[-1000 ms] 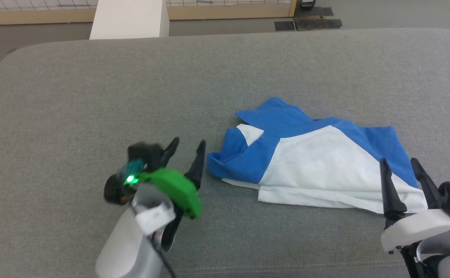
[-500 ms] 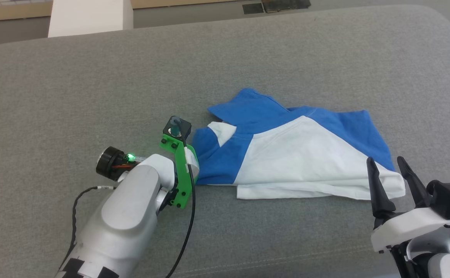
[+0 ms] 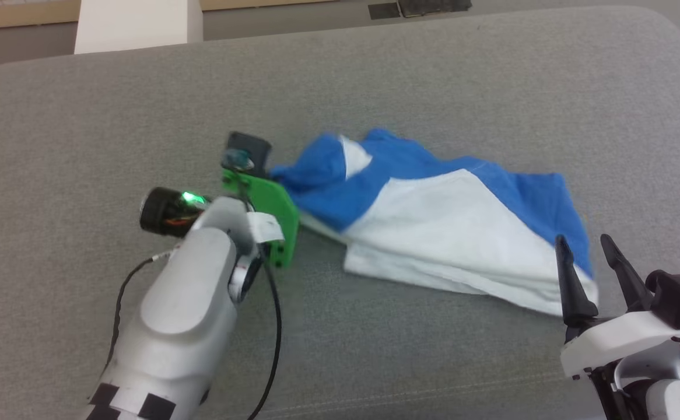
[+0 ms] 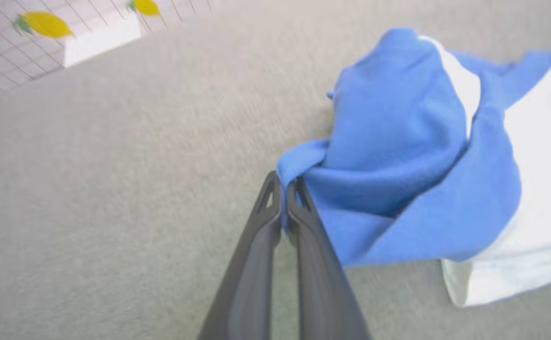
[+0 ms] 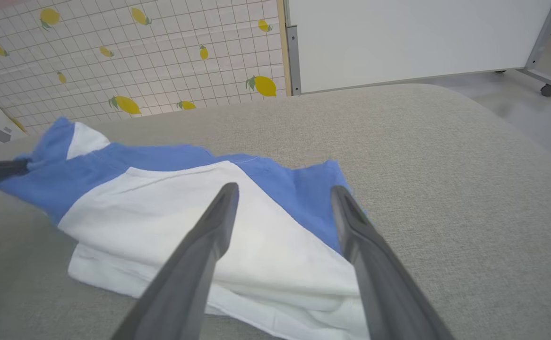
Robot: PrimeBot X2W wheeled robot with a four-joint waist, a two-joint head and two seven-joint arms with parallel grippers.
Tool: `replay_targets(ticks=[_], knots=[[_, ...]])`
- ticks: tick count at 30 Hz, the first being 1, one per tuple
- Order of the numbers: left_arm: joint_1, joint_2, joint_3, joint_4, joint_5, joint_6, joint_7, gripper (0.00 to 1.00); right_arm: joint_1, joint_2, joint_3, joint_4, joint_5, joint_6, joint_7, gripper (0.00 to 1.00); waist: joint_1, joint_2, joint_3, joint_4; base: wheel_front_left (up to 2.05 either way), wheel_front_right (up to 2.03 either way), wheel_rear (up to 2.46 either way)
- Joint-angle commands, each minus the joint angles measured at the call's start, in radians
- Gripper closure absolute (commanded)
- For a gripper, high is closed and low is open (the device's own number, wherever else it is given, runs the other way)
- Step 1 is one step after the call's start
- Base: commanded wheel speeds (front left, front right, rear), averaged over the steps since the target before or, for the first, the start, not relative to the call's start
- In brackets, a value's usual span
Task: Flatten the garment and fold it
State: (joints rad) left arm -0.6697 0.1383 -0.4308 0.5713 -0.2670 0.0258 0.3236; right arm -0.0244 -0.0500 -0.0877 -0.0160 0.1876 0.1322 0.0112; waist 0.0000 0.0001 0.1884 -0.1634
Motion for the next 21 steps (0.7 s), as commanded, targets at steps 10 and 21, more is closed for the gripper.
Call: replay_targets(ticks=[10,21], knots=[[0.037,0.018,0.21,-0.179,-0.071,0.122,-0.486,1.0,-0.001,0.0,-0.003,0.005,0.006,-0.002,0.007,0.0,0.0,-0.0001,-0.075,0.065,0.0,0.0,0.0],[0.437,0.063,0.293,-0.224,-0.211,0.176,-0.282,0.79,0.022,0.0,-0.004,-0.007,0.008,-0.002,0.042,0.0,0.0,-0.0001,-0.087,0.115,0.0,0.0,0.0]])
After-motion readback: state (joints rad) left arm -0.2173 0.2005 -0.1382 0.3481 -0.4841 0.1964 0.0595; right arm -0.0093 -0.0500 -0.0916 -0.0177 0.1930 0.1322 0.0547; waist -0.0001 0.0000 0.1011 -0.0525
